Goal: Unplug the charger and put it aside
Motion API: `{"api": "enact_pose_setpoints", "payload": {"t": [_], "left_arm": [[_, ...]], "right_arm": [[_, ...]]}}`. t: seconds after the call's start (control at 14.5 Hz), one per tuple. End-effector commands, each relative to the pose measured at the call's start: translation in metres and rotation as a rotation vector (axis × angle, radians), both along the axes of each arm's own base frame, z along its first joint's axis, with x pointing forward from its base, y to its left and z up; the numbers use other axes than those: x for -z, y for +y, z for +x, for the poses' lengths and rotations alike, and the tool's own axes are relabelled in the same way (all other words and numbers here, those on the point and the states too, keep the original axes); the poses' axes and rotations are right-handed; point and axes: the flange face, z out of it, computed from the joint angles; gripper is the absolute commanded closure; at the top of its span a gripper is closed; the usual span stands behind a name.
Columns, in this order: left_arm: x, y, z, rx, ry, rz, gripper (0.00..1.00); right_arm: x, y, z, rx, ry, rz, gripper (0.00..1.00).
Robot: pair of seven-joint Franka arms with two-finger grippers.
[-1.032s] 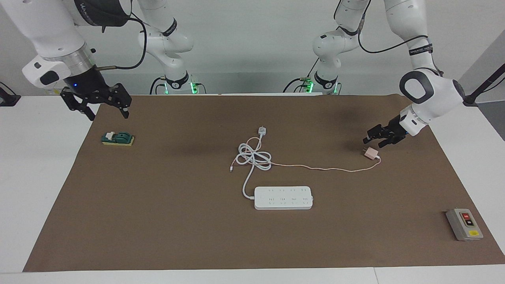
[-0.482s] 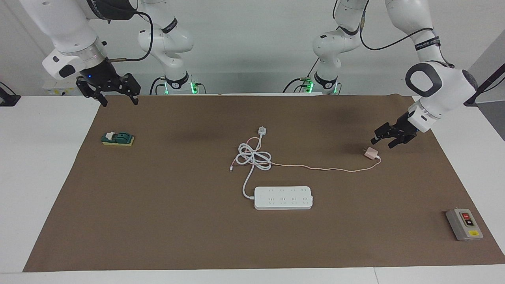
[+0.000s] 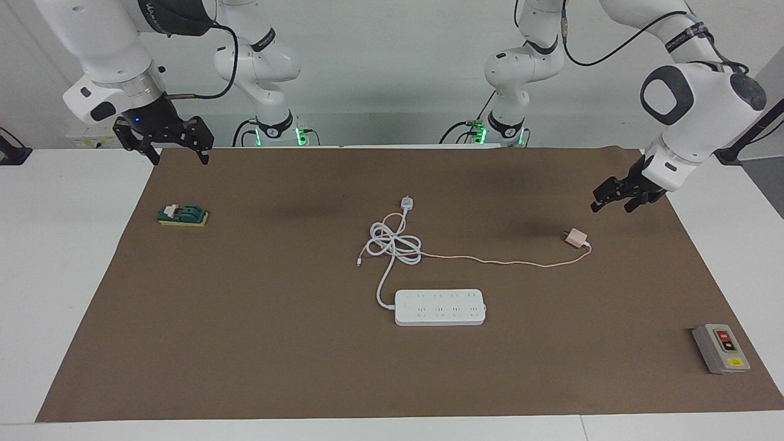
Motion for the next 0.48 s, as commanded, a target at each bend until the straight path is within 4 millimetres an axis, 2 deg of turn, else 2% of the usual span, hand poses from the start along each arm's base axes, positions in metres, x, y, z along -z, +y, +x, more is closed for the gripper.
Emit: {"api": "enact_pose_setpoints", "payload": {"t": [0.0, 0.14, 0.41], "left_arm": [[-0.040, -0.007, -0.009, -0.050, -0.025, 0.075, 0.00], [-0.056, -0.007, -0.017, -0.100, -0.014, 0.080, 0.00], [-0.079, -0.005, -0.011, -0.129, -0.001, 0.110, 0.00]], "right_arm": [[-0.002, 0.002, -0.007, 0.002, 0.004, -0.018, 0.00], [-0.004, 0.001, -0.007, 0.007, 0.012, -0.012, 0.00], [-0.004, 0.002, -0.007, 0.005, 0.010, -0.009, 0.00]]}}
